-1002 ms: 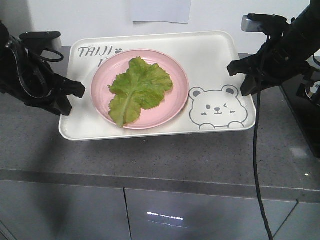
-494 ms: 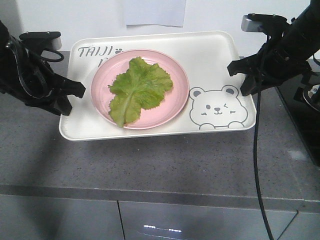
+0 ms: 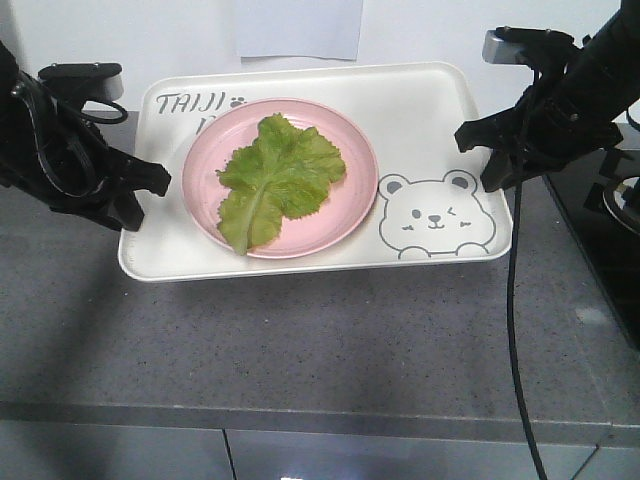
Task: Transfer vegetables to tray and serve
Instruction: 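Hold the tray with both grippers while the base drives to another counter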
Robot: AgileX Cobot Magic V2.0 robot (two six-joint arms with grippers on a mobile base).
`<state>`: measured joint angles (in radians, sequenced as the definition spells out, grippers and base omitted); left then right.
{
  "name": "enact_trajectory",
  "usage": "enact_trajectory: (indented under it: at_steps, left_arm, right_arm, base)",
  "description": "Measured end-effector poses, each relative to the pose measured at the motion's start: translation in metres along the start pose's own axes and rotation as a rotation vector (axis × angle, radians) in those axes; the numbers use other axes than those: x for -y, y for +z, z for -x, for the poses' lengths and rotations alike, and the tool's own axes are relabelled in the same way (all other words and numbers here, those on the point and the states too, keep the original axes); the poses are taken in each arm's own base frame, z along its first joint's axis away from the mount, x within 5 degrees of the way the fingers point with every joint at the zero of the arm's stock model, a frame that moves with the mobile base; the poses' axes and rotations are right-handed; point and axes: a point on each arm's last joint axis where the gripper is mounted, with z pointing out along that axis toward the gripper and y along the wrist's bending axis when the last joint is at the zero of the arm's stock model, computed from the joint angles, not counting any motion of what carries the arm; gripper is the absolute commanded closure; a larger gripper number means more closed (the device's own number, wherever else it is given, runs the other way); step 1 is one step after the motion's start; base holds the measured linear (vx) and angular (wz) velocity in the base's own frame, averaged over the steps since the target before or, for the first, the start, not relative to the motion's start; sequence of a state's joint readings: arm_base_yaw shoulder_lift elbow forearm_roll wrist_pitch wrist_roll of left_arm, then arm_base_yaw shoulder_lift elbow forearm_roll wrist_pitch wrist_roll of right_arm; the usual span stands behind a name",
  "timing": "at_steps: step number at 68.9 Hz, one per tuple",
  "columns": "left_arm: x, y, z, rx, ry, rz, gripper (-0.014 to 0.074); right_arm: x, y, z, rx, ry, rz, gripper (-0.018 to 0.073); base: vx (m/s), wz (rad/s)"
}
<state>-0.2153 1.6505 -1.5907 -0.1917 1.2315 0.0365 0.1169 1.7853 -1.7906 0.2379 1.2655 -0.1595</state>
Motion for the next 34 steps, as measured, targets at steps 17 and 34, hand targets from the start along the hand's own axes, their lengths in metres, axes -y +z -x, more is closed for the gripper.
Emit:
enact_trajectory:
  at_steps: [17, 34]
  left_arm:
    - [0.0000, 0.0000, 0.0000, 0.000, 0.000, 0.000, 0.0602]
    - [0.0000, 0.0000, 0.0000, 0.000, 0.000, 0.000, 0.0602]
  right_arm:
    - [0.0000, 0.0000, 0.0000, 0.000, 0.000, 0.000, 0.0564]
    - [0.0000, 0.0000, 0.0000, 0.000, 0.000, 0.000, 0.0564]
  base:
    - [0.06, -0.03]
    - [0.06, -0.03]
